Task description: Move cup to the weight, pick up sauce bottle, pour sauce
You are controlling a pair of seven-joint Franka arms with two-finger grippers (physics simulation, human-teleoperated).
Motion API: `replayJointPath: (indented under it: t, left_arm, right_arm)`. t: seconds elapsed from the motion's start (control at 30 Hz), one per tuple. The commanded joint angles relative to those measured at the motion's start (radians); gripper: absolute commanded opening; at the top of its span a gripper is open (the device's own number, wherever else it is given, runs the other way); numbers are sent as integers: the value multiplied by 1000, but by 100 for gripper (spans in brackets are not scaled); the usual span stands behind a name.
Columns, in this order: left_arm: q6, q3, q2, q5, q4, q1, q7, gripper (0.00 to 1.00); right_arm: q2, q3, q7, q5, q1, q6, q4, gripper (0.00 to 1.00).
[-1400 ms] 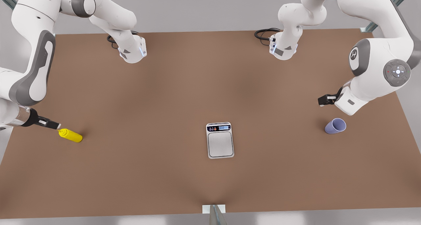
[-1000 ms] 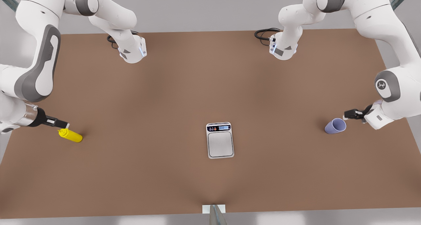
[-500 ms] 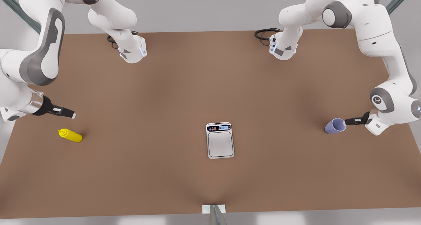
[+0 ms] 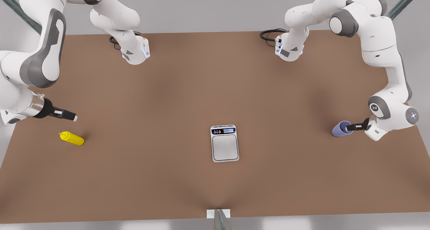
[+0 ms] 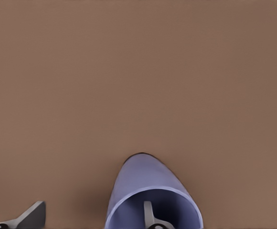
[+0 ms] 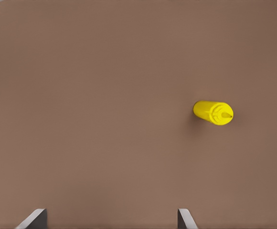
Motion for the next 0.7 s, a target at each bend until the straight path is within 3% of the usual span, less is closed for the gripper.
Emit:
replayJointPath:
  t: [0.0, 0.03, 0.07, 0.2, 0.4, 0.67]
  left_arm:
    - [0, 0, 0, -7, 0, -1, 0, 57]
    - [2, 0, 0, -26, 0, 0, 0, 45]
    - [2, -2, 0, -35, 0, 0, -2, 40]
    - [3, -5, -1, -89, -8, -1, 0, 40]
    - [46, -8, 2, -102, -29, -1, -2, 21]
    - [48, -8, 5, -101, -28, -1, -6, 21]
  right_arm:
    - [1, 1, 0, 0, 0, 0, 0, 100]
    - [1, 0, 0, 0, 0, 0, 0, 100]
    - [0, 0, 0, 0, -1, 0, 0, 100]
    - [5, 0, 0, 0, -1, 1, 3, 100]
    - [29, 0, -2, 14, -4, -34, 55, 100]
    - [43, -6, -15, 8, -12, -12, 68, 100]
